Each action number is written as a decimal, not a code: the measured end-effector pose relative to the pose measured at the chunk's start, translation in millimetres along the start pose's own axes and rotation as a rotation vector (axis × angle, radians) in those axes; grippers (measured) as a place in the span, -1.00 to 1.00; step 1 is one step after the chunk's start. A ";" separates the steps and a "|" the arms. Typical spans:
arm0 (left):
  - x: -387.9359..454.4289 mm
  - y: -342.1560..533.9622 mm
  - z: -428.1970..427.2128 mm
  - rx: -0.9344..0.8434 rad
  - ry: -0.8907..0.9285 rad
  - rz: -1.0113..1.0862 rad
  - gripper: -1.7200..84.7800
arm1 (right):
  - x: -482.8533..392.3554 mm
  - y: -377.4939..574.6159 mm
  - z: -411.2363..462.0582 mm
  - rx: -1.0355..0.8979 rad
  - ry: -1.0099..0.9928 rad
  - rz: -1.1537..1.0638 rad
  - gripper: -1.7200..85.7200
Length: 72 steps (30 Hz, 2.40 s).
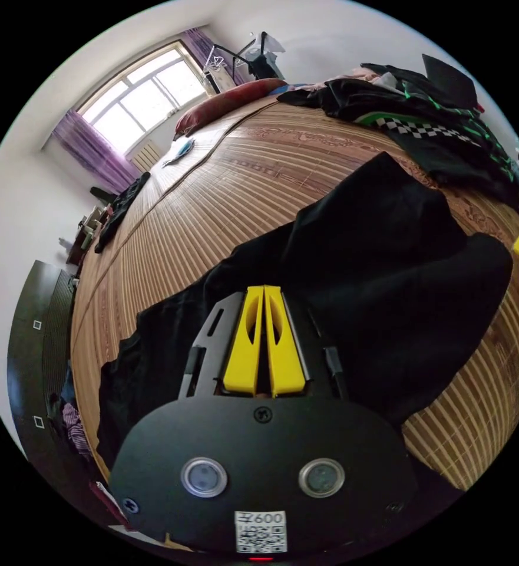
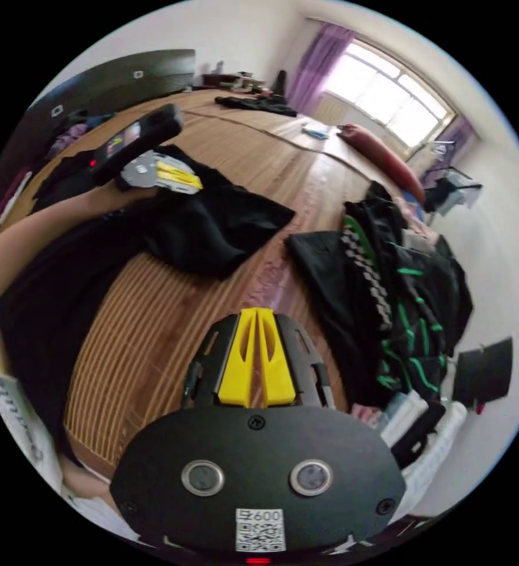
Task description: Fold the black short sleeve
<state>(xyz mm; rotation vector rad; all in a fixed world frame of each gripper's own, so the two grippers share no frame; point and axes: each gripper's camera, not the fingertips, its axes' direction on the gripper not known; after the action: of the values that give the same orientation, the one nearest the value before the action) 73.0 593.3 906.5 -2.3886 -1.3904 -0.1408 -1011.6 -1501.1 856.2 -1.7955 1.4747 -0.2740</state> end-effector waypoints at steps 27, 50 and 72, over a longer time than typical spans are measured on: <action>-43.3 -67.8 -105.1 0.174 0.207 -0.072 -0.95 | -67.8 -12.1 42.3 0.055 -0.017 -0.153 -0.98; 33.7 -99.2 -102.4 -0.003 0.009 -0.069 -0.94 | -33.6 22.1 59.4 0.070 -0.057 -0.122 -0.98; 9.9 -92.5 -173.0 0.089 0.308 0.007 -0.94 | -29.2 37.8 74.5 0.073 -0.060 -0.121 -0.98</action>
<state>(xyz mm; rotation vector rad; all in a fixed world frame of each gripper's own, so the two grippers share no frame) 15.9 579.3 1093.9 -2.1879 -1.2173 -0.4172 -1003.2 -1443.7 789.3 -1.8217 1.3002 -0.3274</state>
